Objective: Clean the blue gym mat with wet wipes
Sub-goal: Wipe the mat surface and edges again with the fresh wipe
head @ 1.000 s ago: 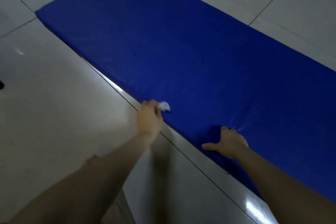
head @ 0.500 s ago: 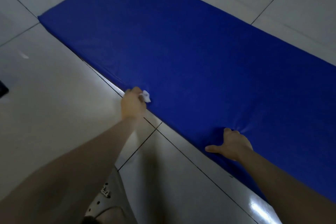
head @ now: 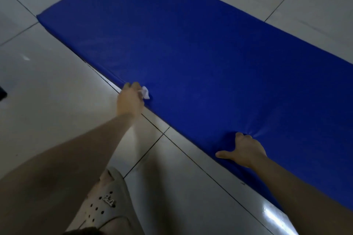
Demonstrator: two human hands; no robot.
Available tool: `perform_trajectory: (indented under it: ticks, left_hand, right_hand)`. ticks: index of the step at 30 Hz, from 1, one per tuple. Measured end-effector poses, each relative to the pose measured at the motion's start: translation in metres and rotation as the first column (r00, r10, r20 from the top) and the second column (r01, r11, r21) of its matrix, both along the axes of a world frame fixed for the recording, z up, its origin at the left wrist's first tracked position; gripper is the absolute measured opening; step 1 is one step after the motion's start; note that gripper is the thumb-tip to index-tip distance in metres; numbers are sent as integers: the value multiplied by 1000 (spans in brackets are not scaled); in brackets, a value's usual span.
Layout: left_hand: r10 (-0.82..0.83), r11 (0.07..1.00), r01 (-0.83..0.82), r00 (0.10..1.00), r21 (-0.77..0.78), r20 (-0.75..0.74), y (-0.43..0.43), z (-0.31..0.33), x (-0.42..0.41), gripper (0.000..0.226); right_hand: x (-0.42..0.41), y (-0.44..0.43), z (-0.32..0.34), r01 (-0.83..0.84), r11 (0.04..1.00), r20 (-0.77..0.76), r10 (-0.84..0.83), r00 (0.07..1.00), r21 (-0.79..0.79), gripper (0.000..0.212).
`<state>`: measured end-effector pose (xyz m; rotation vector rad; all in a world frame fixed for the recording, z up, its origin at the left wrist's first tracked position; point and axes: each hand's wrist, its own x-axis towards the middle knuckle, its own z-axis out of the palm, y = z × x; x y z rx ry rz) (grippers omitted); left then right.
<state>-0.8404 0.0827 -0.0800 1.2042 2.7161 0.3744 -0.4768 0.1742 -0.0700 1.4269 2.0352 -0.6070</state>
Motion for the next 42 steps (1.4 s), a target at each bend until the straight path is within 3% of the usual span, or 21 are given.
perform_trajectory:
  ticks: [4,8,12,14,17,19,21,23,28,32,34,35,38,40,42]
  left_hand:
    - [19,999,-23,994,40,112,8,3,38,14]
    - [-239,971,228,945,72,222,-6,-4,129,14]
    - [-614,781,624,761,25,207,-21,-2,139,16]
    - [-682,713,700,706,-41,188,-15,2,111,15]
    - [-552,824,555,832,-115,52,-1,3,51,15]
    - [-273,960,267,960,-87,-64,4,0,9,17]
    - [-40,999,38,996,-24,-75,5,-3,-10,19]
    - [-5,1000,5,999,-1,-53,8,-5,3,20]
    - [-213,976,215,975,-17,69,3,-21,115,33]
    - [-610,785,619,776,-5,160,-22,-15,200,36]
    - [-712,698,716,697,-21,84,-22,-10,187,33]
    - [-716,696,717,697,-27,41,-20,-10,170,30]
    - [-549,836,549,835,-10,29,-11,-6,96,25]
    - [-277,961,277,961,14,-11,-8,-4,48,15]
    - [-1,997,2,1000,75,-12,-4,-5,27,8]
  right_hand:
    - [-2,0,2,-7,1000,6,7,1000,-4,112]
    - [-2,1,2,-16,1000,10,16,1000,-4,111]
    - [-3,1,2,-26,1000,21,26,999,1,110]
    - [-2,1,2,-25,1000,20,25,999,0,112]
    - [-1,1,1,-18,1000,14,18,1000,-1,112]
    - [0,1,0,-21,1000,14,21,1000,4,111]
    - [-1,1,-2,-18,1000,8,18,1000,7,110]
    - [-2,1,-2,-24,1000,9,24,1000,9,112]
    - [-2,2,-1,-18,1000,9,17,1000,10,112]
    - [-2,2,-2,-24,1000,3,24,1000,18,111]
    - [-2,2,-2,-20,1000,7,20,1000,17,113]
    - [-1,2,-1,-17,1000,5,17,1000,19,114]
    - [0,1,-2,-16,1000,-7,16,1000,22,110]
    - [1,1,-1,-21,1000,-9,21,1000,23,108]
    - [-1,1,0,-29,999,-6,29,1000,22,108]
